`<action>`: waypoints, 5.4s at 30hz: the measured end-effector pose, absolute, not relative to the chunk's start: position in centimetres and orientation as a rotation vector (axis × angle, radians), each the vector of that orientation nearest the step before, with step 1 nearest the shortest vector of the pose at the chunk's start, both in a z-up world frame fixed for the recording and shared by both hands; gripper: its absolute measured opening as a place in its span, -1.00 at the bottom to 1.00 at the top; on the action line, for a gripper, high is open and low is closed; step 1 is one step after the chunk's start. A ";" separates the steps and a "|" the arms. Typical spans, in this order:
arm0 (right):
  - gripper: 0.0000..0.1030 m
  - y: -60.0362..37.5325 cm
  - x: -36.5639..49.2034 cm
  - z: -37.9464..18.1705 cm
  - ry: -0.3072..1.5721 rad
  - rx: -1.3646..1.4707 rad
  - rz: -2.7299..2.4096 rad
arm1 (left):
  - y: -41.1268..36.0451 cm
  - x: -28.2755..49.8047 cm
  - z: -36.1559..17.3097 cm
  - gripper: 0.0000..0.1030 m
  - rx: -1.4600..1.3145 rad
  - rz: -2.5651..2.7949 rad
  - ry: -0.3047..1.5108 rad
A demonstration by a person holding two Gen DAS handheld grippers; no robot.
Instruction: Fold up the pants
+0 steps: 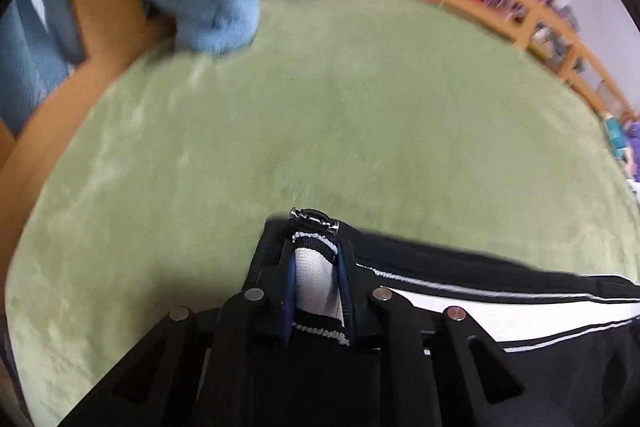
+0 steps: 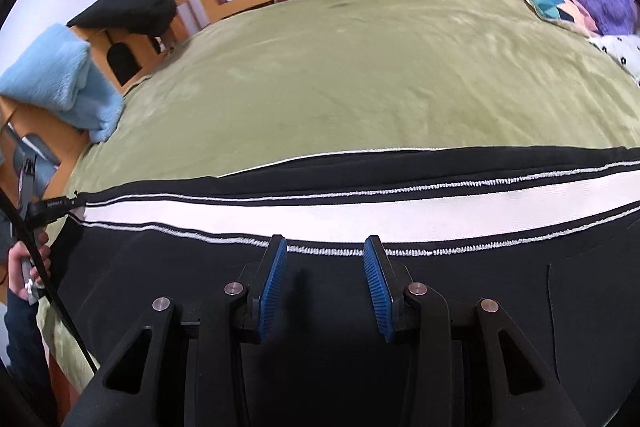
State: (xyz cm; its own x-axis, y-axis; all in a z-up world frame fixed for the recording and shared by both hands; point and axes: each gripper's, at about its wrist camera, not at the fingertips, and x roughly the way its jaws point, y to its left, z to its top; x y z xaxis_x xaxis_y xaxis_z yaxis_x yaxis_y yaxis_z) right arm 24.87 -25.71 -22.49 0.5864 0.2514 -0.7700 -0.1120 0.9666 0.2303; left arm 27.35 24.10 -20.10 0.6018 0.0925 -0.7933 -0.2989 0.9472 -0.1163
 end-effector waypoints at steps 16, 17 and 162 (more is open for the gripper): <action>-0.06 -23.8 24.8 -26.9 0.996 0.071 0.189 | 26.5 25.8 -18.8 0.27 -0.316 0.299 0.939; -0.06 -23.5 24.7 -27.0 0.980 0.050 0.178 | 26.9 24.9 -18.2 0.32 -0.325 0.299 0.935; -0.72 -34.5 20.0 -21.5 0.794 0.342 0.201 | 2.8 14.7 -19.9 0.47 -0.338 -0.257 1.049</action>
